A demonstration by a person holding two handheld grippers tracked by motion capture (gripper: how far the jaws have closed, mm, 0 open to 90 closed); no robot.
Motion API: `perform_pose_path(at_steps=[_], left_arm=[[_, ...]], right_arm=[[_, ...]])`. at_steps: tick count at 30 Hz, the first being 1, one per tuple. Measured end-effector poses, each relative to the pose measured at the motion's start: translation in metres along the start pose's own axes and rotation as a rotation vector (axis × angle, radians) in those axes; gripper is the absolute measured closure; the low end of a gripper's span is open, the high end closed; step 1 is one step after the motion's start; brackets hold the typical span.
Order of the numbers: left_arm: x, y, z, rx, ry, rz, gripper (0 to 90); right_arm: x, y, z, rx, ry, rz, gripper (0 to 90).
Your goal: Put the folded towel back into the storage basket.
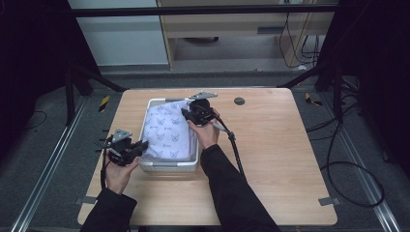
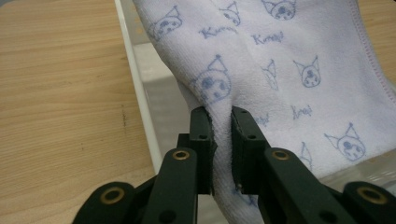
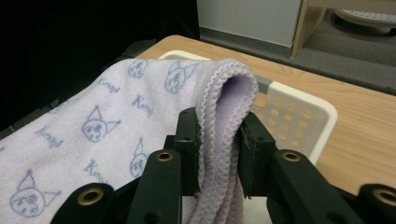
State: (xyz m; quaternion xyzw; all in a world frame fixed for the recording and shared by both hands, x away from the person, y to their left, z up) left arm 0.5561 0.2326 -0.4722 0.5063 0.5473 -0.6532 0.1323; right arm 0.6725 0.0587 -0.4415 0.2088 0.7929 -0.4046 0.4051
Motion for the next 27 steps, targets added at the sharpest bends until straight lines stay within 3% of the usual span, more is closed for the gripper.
perform_pose_path(at_steps=[10,21,27], left_arm=[[0.008,0.010,0.002,0.001,0.008,-0.039,79.7],[0.014,0.017,0.001,-0.002,0.004,-0.069,77.8],[0.009,0.012,-0.003,-0.034,0.000,-0.031,71.9]], right_arm=[[0.014,0.011,0.009,0.015,0.008,-0.033,72.0],[0.024,0.021,0.014,0.048,-0.026,-0.067,69.3],[0.029,0.025,0.019,0.072,-0.062,-0.085,58.7]])
Point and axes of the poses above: each handheld gripper's, and its own axes: y roughly forward along the jaws, x roughly out of its underside, z roughly to its right, the point moved 9 cm from there along y, roughly forward along the jaws, and after that the axes turned 14 degrees about y, right-handed, at the moved point
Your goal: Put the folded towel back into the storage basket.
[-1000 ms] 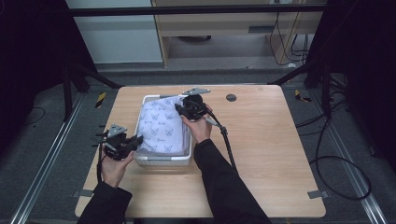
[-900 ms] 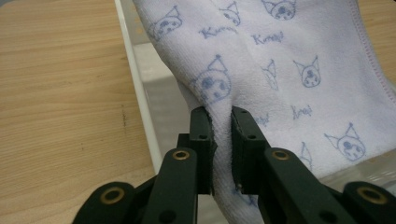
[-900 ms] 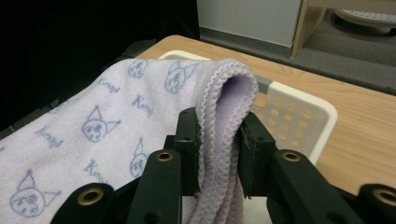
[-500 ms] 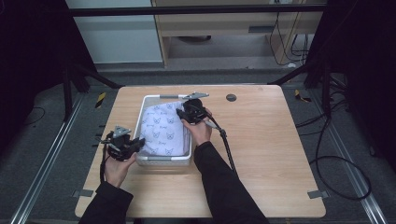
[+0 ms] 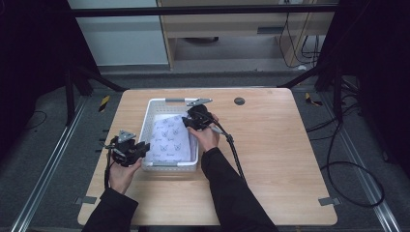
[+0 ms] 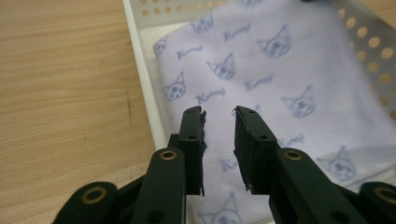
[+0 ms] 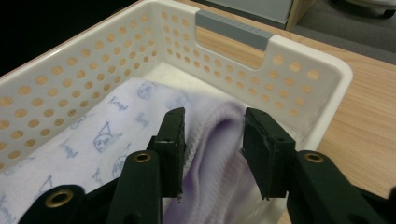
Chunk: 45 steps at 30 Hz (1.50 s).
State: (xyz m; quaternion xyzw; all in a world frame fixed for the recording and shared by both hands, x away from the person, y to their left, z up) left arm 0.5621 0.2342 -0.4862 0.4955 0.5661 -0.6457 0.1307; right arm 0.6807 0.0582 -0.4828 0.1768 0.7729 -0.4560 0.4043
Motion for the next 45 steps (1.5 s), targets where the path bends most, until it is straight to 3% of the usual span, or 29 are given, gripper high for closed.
perform_pose_path(at_steps=[9,13,17,24,35,39,41,45], left_arm=[[-0.009,-0.011,-0.003,-0.001,-0.016,0.058,71.0],[-0.012,-0.015,-0.004,-0.002,-0.014,0.076,68.6],[-0.013,-0.018,-0.006,-0.002,-0.011,0.091,64.3],[-0.013,-0.017,-0.007,-0.006,-0.007,0.103,50.4],[-0.014,-0.015,-0.004,-0.017,0.018,0.114,33.7],[-0.014,-0.015,-0.004,-0.027,0.023,0.114,29.7],[-0.014,-0.015,-0.004,-0.024,0.020,0.116,29.1],[-0.014,-0.015,-0.003,-0.022,0.028,0.116,28.6]], right_arm=[[-0.009,-0.017,0.008,0.011,-0.004,0.071,47.1],[-0.012,-0.031,0.015,0.006,-0.001,0.105,35.7],[-0.012,-0.044,0.020,-0.013,-0.002,0.118,27.5],[-0.011,-0.066,0.025,-0.037,-0.024,0.132,22.4],[0.015,-0.118,0.054,-0.052,-0.001,0.159,16.7],[0.022,-0.131,0.063,-0.029,-0.001,0.180,14.7],[0.030,-0.142,0.075,0.013,-0.007,0.199,13.9],[0.041,-0.155,0.089,0.035,0.013,0.216,14.0]])
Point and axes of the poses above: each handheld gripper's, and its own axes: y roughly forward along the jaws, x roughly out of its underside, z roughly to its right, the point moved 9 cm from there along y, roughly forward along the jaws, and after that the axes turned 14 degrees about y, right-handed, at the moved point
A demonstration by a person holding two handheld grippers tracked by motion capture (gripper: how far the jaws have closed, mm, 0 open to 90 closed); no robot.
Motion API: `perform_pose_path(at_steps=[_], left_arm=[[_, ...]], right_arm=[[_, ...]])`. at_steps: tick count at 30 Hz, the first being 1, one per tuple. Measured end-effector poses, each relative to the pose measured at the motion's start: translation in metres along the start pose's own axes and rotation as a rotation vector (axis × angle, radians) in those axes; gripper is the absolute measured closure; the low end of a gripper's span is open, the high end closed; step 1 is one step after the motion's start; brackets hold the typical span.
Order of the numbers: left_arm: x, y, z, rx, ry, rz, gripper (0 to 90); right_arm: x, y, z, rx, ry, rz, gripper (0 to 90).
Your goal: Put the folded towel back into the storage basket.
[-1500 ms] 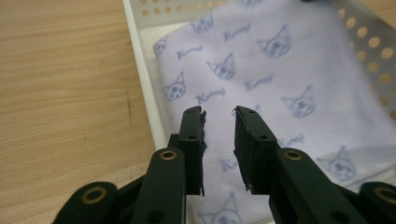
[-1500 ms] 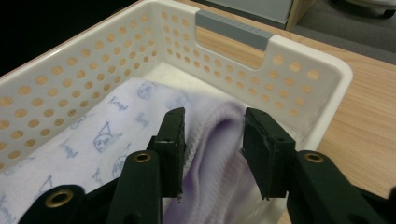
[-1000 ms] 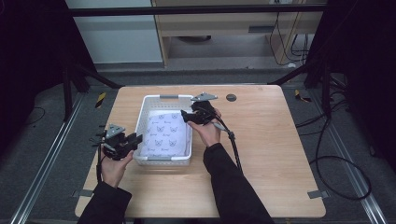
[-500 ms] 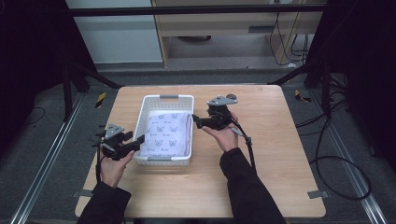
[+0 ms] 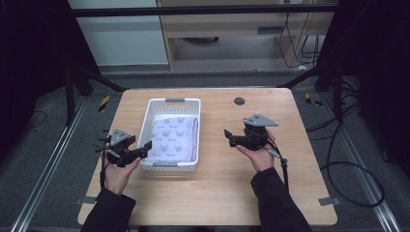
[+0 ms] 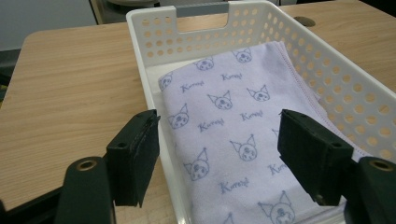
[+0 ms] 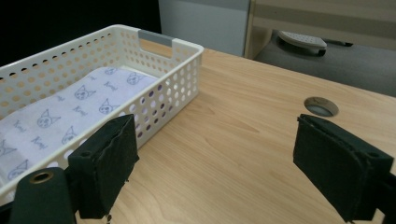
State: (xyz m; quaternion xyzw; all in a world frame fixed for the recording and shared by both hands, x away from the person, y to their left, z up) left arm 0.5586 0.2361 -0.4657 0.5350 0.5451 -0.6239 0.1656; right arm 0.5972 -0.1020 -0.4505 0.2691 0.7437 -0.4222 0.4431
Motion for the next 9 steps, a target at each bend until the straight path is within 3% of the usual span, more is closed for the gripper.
perform_pose_path(at_steps=[9], left_arm=[[0.000,-0.003,0.002,0.003,0.014,0.006,29.0]], right_arm=[[0.020,-0.032,0.034,0.048,0.052,0.006,13.2]])
Point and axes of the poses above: each handheld gripper's, and its own axes: y roughly forward along the jaws, x roughly out of its underside, z roughly to its right, the point moved 9 cm from there along y, roughly forward along the jaws, and after that the axes turned 14 degrees about y, right-handed, at the moved point
